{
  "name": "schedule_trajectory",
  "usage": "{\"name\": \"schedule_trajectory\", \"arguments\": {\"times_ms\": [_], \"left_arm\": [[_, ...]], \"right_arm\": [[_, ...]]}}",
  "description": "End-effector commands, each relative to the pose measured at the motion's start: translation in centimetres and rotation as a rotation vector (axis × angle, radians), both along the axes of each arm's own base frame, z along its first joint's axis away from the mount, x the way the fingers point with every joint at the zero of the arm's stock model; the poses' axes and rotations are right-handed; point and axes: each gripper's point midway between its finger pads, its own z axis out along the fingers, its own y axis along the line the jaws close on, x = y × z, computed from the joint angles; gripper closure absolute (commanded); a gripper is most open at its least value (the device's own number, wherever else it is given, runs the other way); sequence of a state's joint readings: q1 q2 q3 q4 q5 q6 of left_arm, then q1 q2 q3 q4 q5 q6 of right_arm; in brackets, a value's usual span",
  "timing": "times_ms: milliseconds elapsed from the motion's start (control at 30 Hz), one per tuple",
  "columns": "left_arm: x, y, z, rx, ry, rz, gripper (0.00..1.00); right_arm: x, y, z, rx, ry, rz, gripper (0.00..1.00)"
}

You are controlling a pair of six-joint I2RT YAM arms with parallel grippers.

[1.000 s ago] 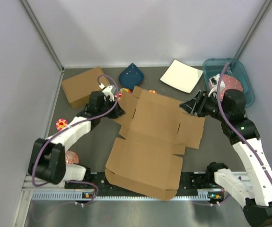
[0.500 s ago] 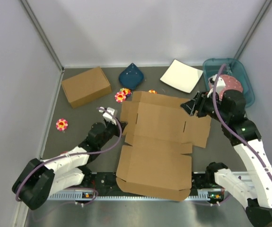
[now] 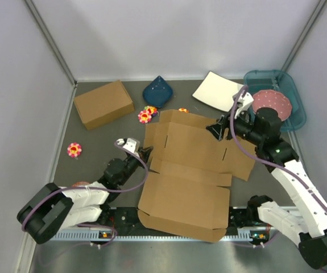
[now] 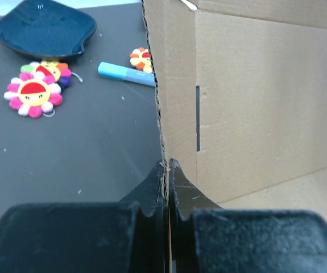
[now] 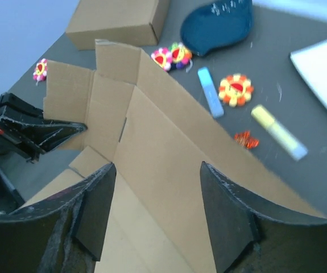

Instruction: Fold the paper box

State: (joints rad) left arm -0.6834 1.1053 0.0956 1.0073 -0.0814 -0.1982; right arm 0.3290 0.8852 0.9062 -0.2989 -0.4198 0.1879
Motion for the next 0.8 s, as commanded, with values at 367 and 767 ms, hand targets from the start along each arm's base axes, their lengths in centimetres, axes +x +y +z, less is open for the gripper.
{"name": "schedule_trajectory", "arguments": {"times_ms": [367,767], "left_arm": [[1.1,1.4,2.9,0.058,-0.168,0.11,1.0],[0.7,1.3,2.7,0.084,-0.173,0.122,1.0]], "right_arm": [[7.7,4.6,4.1,-0.217,-0.265,0.132,0.02],[10.1,8.4,1.5,-0.178,-0.222,0.286,0.1]]}}
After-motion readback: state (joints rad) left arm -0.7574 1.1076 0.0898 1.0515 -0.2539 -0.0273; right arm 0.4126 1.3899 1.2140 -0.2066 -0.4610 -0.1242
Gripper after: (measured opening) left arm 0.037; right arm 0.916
